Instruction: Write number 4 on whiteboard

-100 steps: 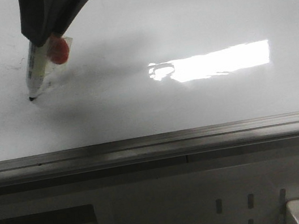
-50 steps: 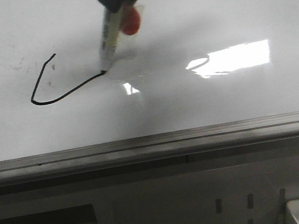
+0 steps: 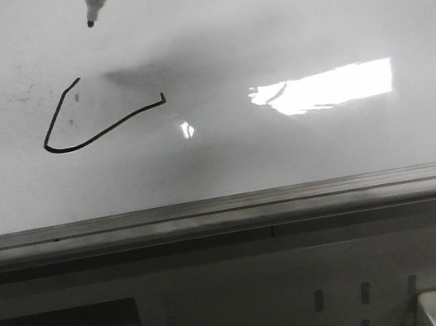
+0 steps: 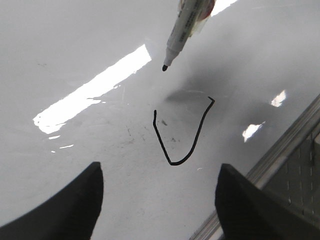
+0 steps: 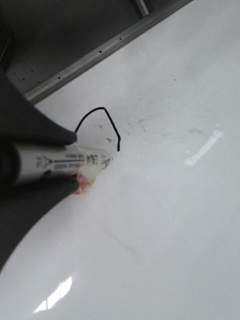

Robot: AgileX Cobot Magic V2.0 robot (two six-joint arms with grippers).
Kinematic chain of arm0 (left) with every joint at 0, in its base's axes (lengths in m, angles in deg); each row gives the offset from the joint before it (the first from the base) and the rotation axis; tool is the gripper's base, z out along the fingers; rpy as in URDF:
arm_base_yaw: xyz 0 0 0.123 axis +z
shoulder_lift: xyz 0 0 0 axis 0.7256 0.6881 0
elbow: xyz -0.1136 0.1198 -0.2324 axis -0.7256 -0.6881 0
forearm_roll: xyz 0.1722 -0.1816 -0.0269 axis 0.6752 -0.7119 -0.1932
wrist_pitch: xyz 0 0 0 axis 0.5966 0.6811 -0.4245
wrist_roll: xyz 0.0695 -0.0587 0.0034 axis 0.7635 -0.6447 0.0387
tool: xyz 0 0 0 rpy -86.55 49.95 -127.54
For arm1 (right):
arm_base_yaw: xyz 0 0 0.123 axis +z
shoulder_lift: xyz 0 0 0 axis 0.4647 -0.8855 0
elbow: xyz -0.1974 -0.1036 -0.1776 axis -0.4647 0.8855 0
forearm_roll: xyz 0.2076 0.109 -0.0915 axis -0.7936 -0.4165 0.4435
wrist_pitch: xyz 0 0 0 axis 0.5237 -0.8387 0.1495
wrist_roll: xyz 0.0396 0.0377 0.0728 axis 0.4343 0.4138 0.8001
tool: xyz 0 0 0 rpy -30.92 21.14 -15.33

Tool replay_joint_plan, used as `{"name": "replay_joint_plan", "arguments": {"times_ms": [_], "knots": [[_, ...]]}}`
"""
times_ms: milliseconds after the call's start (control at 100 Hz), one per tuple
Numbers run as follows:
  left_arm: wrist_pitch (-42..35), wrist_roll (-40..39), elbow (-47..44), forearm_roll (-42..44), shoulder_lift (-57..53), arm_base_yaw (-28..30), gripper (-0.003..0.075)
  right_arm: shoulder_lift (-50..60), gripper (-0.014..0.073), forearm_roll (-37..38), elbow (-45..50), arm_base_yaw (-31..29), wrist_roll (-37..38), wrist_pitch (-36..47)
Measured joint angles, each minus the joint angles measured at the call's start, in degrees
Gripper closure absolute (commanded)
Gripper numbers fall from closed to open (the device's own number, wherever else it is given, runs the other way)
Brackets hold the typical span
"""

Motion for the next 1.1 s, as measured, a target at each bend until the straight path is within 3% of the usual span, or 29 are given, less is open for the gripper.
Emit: {"name": "replay_joint_plan", "arguments": {"times_ms": [560, 1100], "knots": [[0.0, 0.0, 0.0, 0.0, 0.0, 0.0, 0.0282, -4.4, 0.0658, 2.57, 0.0, 0.0, -0.33, -0.24], [0.0, 0.0, 0.0, 0.0, 0.0, 0.0, 0.0282, -4.4, 0.0658, -7.79, 8.21, 1.57, -0.65, -2.14]]}}
